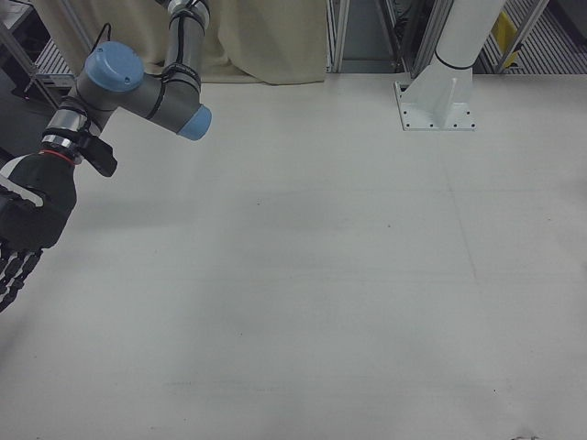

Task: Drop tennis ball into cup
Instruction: 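Carry the yellow tennis ball in the left hand over the white mug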

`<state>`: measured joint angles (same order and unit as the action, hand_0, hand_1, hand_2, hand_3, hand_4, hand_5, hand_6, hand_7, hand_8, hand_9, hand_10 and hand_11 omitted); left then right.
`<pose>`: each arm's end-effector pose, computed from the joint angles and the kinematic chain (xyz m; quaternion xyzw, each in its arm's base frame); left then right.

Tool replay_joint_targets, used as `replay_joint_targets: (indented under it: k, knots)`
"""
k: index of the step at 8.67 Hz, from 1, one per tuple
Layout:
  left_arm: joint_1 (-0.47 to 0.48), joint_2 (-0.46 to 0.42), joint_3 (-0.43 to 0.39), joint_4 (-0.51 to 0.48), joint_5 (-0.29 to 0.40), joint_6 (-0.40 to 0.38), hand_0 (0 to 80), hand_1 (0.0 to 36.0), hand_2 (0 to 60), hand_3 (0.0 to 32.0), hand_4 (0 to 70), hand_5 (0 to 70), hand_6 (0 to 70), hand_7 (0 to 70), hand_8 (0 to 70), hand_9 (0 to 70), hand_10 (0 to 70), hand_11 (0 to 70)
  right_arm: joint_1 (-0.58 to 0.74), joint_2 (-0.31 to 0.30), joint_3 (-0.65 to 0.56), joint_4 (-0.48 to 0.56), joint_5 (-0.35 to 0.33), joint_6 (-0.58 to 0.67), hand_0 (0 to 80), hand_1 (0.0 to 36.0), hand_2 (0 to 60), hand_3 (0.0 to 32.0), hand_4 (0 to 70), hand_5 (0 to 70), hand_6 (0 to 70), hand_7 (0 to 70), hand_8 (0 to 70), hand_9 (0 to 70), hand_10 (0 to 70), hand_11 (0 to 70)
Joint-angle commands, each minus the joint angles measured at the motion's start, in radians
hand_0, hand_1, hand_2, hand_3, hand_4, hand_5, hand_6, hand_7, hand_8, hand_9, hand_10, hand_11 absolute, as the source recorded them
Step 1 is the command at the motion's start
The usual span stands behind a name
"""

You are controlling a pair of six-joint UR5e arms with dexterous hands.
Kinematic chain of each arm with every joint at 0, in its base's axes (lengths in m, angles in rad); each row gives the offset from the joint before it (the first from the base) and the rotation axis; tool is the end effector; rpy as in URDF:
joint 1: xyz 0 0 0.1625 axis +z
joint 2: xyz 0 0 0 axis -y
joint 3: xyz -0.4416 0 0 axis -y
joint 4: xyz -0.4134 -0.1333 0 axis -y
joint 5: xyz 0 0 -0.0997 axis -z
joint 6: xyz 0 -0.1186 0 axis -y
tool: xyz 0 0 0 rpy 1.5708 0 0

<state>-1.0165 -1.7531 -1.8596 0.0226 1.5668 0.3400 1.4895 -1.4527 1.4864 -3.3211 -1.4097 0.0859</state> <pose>0.2013 -0.5793 0.4476 -0.0895 0.8419 -0.4806 0.2286 0.1058 -0.5770 0.7027 -0.0063 0.6544 -0.7542 0.0543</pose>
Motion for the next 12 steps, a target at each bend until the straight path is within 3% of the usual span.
replay_joint_targets:
  k: [1, 2, 4, 5, 6, 7, 8, 9, 10, 11, 12]
  knots:
    - [0.053, 0.001, 0.04, -0.015, -0.002, 0.039, 80.0, 36.0, 59.6, 32.0, 3.8, 34.8, 70.0, 57.6, 47.0, 37.8, 16.4, 27.5, 0.0, 0.0, 0.0, 0.0, 0.0, 0.0, 0.0, 0.0, 0.0, 0.0, 0.0, 0.0, 0.0, 0.0, 0.0, 0.0, 0.0, 0.0]
    - [0.056, 0.001, 0.042, -0.015, -0.002, 0.039, 80.0, 36.0, 55.7, 32.0, 3.4, 31.8, 70.0, 59.7, 45.2, 38.0, 16.4, 27.6, 0.0, 0.0, 0.0, 0.0, 0.0, 0.0, 0.0, 0.0, 0.0, 0.0, 0.0, 0.0, 0.0, 0.0, 0.0, 0.0, 0.0, 0.0]
    - [0.067, 0.036, 0.042, -0.05, -0.002, 0.04, 80.0, 36.0, 54.6, 32.0, 1.7, 32.5, 70.0, 55.5, 44.9, 35.9, 16.2, 27.3, 0.0, 0.0, 0.0, 0.0, 0.0, 0.0, 0.0, 0.0, 0.0, 0.0, 0.0, 0.0, 0.0, 0.0, 0.0, 0.0, 0.0, 0.0]
    - [0.067, 0.064, 0.036, -0.064, -0.004, 0.051, 80.0, 36.0, 45.0, 32.0, 0.0, 27.7, 54.4, 40.0, 35.5, 24.0, 15.3, 26.0, 0.0, 0.0, 0.0, -0.002, 0.0, 0.0, 0.0, 0.0, 0.0, 0.0, 0.0, 0.0, 0.0, 0.0, 0.0, 0.0, 0.0, 0.0]
    - [0.067, 0.087, 0.03, -0.078, -0.005, 0.056, 79.7, 36.0, 44.4, 32.0, 0.0, 25.2, 52.0, 24.1, 29.4, 13.7, 14.0, 23.6, 0.0, 0.0, 0.0, 0.0, 0.0, 0.0, 0.0, 0.0, 0.0, 0.0, 0.0, 0.0, 0.0, 0.0, 0.0, 0.0, 0.0, 0.0]
    - [0.067, 0.087, 0.028, -0.078, -0.004, 0.056, 65.7, 35.1, 39.0, 32.0, 0.0, 19.8, 31.5, 22.1, 23.8, 11.0, 12.9, 21.4, 0.0, 0.0, 0.0, 0.0, 0.0, 0.0, 0.0, 0.0, 0.0, 0.0, 0.0, 0.0, 0.0, 0.0, 0.0, 0.0, 0.0, 0.0]
    - [0.067, 0.083, 0.027, -0.078, -0.005, 0.056, 60.1, 31.9, 40.1, 32.0, 0.0, 17.7, 26.9, 21.3, 22.0, 9.7, 12.2, 20.1, 0.0, 0.0, 0.0, 0.0, 0.0, 0.0, 0.0, 0.0, 0.0, 0.0, 0.0, 0.0, 0.0, 0.0, 0.0, 0.0, 0.0, 0.0]
    - [0.072, 0.074, 0.027, -0.078, -0.007, 0.054, 59.6, 30.7, 39.4, 32.0, 0.0, 18.5, 33.9, 18.7, 22.6, 8.4, 11.9, 19.6, 0.0, 0.0, 0.0, -0.002, 0.0, 0.0, 0.0, 0.0, 0.0, 0.0, 0.0, 0.0, 0.0, 0.0, 0.0, 0.0, 0.0, 0.0]
    - [0.072, 0.058, 0.027, -0.075, -0.007, 0.054, 60.3, 31.6, 38.9, 32.0, 0.0, 17.4, 26.7, 20.4, 20.9, 8.7, 12.0, 19.7, 0.0, 0.0, 0.0, 0.0, 0.0, 0.0, 0.0, 0.0, 0.0, 0.0, 0.0, 0.0, 0.0, 0.0, 0.0, 0.0, 0.0, 0.0]
    - [0.072, 0.049, 0.027, -0.07, -0.007, 0.054, 60.9, 32.0, 39.0, 32.0, 0.0, 17.4, 26.8, 21.1, 20.8, 8.7, 11.9, 19.7, 0.0, 0.0, 0.0, -0.002, 0.0, 0.0, 0.0, 0.0, 0.0, 0.0, 0.0, 0.0, 0.0, 0.0, 0.0, 0.0, 0.0, 0.0]
    - [0.093, 0.031, 0.028, -0.05, -0.008, 0.053, 61.0, 32.7, 38.4, 32.0, 0.8, 15.9, 19.2, 23.4, 19.1, 9.2, 11.8, 19.6, 0.0, 0.0, 0.0, 0.0, 0.0, 0.0, 0.0, 0.0, 0.0, 0.0, 0.0, 0.0, 0.0, 0.0, 0.0, 0.0, 0.0, 0.0]
